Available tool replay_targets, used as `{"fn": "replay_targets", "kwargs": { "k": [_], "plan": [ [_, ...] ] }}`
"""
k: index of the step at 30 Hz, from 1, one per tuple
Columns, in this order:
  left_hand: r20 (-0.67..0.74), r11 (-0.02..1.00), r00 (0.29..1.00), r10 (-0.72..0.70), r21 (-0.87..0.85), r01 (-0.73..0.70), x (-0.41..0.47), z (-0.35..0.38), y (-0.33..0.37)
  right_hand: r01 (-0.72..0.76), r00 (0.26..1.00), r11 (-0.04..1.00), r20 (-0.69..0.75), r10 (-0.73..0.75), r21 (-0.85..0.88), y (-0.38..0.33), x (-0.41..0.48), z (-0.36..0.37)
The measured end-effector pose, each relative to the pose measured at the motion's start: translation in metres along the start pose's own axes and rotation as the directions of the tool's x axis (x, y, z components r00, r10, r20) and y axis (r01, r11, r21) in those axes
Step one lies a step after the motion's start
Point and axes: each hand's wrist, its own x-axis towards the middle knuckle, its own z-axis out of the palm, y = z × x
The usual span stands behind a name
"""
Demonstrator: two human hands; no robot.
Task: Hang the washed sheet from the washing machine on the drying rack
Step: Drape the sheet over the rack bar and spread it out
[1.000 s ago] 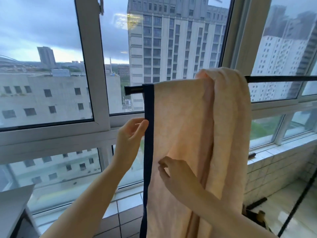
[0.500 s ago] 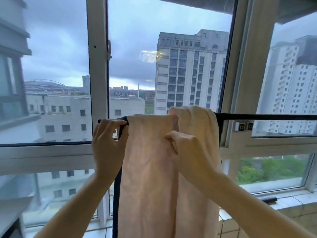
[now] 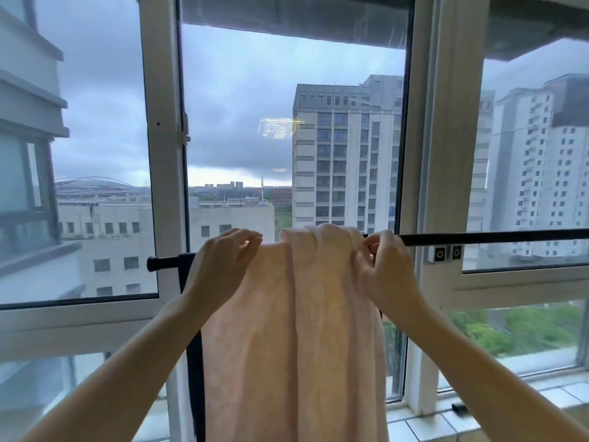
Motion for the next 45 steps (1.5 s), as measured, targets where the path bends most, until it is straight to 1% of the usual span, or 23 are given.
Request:
{"fn": "replay_targets", "kwargs": {
  "k": [1,3,5,9,12,15,17,19,21,23,25,27,29,31,35,37,39,41,43,44,45],
  "plan": [
    [0.01,1.0,1.0,0.007,-0.003,-0.007,-0.001,0.001,-0.002,-0.088,0.995,0.995,0.046,0.086,0.042,0.001,0.001,0.001],
    [0.019,1.0,1.0,0.022,0.005,-0.022,-0.005,0.003,-0.006,-0.262,0.958,0.959,0.152,0.244,0.111,-0.002,0.005,0.003],
    [0.021,0.999,0.999,0.04,0.017,-0.04,-0.007,0.003,-0.009,-0.381,0.909,0.915,0.232,0.345,0.132,-0.005,0.01,0.005],
    [0.02,0.998,0.998,0.055,0.037,-0.056,-0.008,0.002,-0.012,-0.526,0.825,0.825,0.36,0.437,0.204,-0.014,0.016,0.006],
    [0.019,0.998,0.998,0.061,0.034,-0.062,-0.009,0.002,-0.014,-0.567,0.791,0.799,0.402,0.461,0.2,-0.022,0.019,0.004],
    [0.018,0.997,0.997,0.075,0.026,-0.076,-0.009,0.0,-0.013,-0.551,0.797,0.811,0.412,0.442,0.196,-0.03,0.02,-0.001],
    [0.023,0.995,0.995,0.093,0.024,-0.094,-0.01,-0.001,-0.011,-0.514,0.815,0.836,0.411,0.407,0.191,-0.035,0.019,-0.006],
    [0.024,0.994,0.994,0.107,0.033,-0.107,-0.011,-0.002,-0.009,-0.454,0.843,0.879,0.39,0.37,0.149,-0.039,0.019,-0.01],
    [0.018,0.993,0.994,0.107,0.04,-0.107,-0.012,-0.003,-0.008,-0.363,0.878,0.929,0.359,0.316,0.07,-0.044,0.021,-0.013],
    [0.014,0.994,0.994,0.104,0.042,-0.105,-0.012,-0.004,-0.008,-0.233,0.92,0.972,0.316,0.231,-0.03,-0.05,0.024,-0.014],
    [0.018,0.994,0.995,0.096,0.047,-0.097,-0.01,-0.006,-0.009,-0.14,0.95,0.985,0.268,0.161,-0.097,-0.056,0.031,-0.011],
    [0.065,0.999,0.997,0.029,0.024,-0.03,-0.006,-0.007,-0.01,-0.092,0.965,0.983,0.23,0.127,-0.157,-0.065,0.036,-0.007],
    [0.126,0.997,0.989,-0.076,0.013,0.075,0.002,-0.007,-0.015,-0.039,0.967,0.982,0.24,0.083,-0.184,-0.073,0.04,0.001],
    [0.174,0.989,0.976,-0.133,-0.035,0.141,0.009,-0.01,-0.018,0.06,0.958,0.989,0.287,-0.019,-0.135,-0.083,0.037,0.008],
    [0.278,0.958,0.948,-0.152,-0.195,0.211,0.018,-0.02,-0.011,0.279,0.914,0.958,0.327,-0.241,-0.072,-0.102,0.024,0.025],
    [0.326,0.932,0.929,-0.176,-0.25,0.264,0.021,-0.024,-0.011,0.375,0.87,0.926,0.357,-0.34,-0.032,-0.107,0.019,0.039],
    [0.355,0.92,0.911,-0.212,-0.241,0.309,0.021,-0.026,-0.016,0.37,0.844,0.928,0.402,-0.356,0.044,-0.112,0.018,0.051],
    [0.377,0.917,0.891,-0.253,-0.201,0.345,0.02,-0.03,-0.024,0.221,0.818,0.967,0.516,-0.255,0.127,-0.114,0.024,0.053],
    [0.409,0.905,0.869,-0.278,-0.193,0.38,0.019,-0.034,-0.026,0.084,0.76,0.989,0.633,-0.143,0.124,-0.109,0.035,0.048],
    [0.425,0.894,0.858,-0.289,-0.201,0.4,0.018,-0.035,-0.025,0.069,0.74,0.989,0.658,-0.14,0.133,-0.106,0.038,0.045],
    [0.436,0.883,0.849,-0.3,-0.21,0.42,0.017,-0.035,-0.023,0.074,0.718,0.98,0.673,-0.181,0.184,-0.103,0.042,0.043]
  ]
}}
